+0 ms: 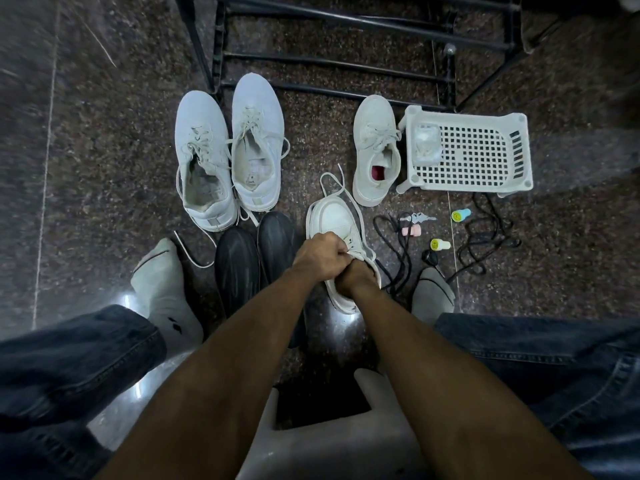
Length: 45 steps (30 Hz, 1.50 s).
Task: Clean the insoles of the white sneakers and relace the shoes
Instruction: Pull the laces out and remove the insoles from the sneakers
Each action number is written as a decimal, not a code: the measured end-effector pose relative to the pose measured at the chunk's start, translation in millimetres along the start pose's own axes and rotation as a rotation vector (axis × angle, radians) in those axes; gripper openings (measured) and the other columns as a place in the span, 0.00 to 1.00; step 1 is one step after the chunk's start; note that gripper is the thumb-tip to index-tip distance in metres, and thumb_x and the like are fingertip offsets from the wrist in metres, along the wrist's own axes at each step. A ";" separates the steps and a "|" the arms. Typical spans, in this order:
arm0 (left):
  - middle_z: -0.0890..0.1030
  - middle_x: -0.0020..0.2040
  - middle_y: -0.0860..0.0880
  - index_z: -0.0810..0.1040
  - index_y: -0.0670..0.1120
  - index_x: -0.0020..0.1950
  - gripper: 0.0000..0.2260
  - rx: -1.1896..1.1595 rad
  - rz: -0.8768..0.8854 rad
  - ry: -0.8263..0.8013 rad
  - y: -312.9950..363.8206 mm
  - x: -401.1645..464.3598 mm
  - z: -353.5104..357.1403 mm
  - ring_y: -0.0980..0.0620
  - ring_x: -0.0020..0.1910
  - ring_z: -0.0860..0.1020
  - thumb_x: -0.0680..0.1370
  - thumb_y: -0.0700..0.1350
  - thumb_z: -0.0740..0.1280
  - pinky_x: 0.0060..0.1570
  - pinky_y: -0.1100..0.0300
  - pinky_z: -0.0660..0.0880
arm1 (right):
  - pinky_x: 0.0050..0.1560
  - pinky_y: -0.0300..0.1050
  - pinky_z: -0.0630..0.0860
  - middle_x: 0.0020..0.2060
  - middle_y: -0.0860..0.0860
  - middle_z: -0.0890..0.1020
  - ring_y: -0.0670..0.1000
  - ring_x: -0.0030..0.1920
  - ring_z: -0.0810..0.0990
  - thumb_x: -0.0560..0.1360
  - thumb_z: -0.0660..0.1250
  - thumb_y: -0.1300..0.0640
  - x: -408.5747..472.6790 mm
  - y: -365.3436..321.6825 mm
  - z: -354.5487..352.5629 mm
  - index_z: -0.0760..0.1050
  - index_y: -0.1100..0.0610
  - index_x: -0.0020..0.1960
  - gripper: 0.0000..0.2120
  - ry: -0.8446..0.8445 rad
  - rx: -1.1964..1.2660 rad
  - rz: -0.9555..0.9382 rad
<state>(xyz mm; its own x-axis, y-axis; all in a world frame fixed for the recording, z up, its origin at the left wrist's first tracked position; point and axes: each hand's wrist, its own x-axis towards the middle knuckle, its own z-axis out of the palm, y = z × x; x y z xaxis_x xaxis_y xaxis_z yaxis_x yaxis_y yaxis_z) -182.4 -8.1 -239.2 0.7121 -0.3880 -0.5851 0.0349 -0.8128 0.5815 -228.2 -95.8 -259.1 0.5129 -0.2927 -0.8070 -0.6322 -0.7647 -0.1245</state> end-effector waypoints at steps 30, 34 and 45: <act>0.79 0.38 0.48 0.76 0.46 0.31 0.12 -0.118 0.023 0.050 -7.5 -6.7 9.7 0.46 0.43 0.78 0.75 0.45 0.68 0.44 0.55 0.76 | 0.56 0.50 0.74 0.64 0.55 0.76 0.57 0.62 0.77 0.79 0.59 0.56 -38.5 5.9 0.7 0.71 0.56 0.65 0.15 0.219 -0.058 0.019; 0.83 0.47 0.48 0.83 0.46 0.43 0.06 -0.132 0.032 0.071 -9.8 -6.1 12.8 0.48 0.48 0.80 0.76 0.45 0.68 0.50 0.55 0.77 | 0.57 0.49 0.73 0.61 0.55 0.79 0.57 0.62 0.77 0.79 0.56 0.55 -34.5 6.2 -9.6 0.76 0.56 0.61 0.15 0.188 -0.132 -0.023; 0.82 0.54 0.51 0.83 0.46 0.52 0.07 -0.211 0.006 0.144 -18.9 -9.2 29.5 0.50 0.53 0.79 0.76 0.47 0.70 0.55 0.55 0.75 | 0.36 0.40 0.72 0.32 0.53 0.79 0.49 0.33 0.76 0.71 0.69 0.70 -46.5 57.2 -45.9 0.79 0.60 0.36 0.08 -0.010 0.732 -0.181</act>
<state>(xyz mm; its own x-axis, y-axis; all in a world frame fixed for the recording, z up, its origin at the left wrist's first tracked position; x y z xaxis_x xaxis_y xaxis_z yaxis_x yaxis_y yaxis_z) -210.4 -2.0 -261.4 0.8046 -0.3147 -0.5035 0.1652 -0.6958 0.6989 -261.6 -152.3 -202.2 0.6422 -0.1910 -0.7424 -0.7649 -0.2230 -0.6043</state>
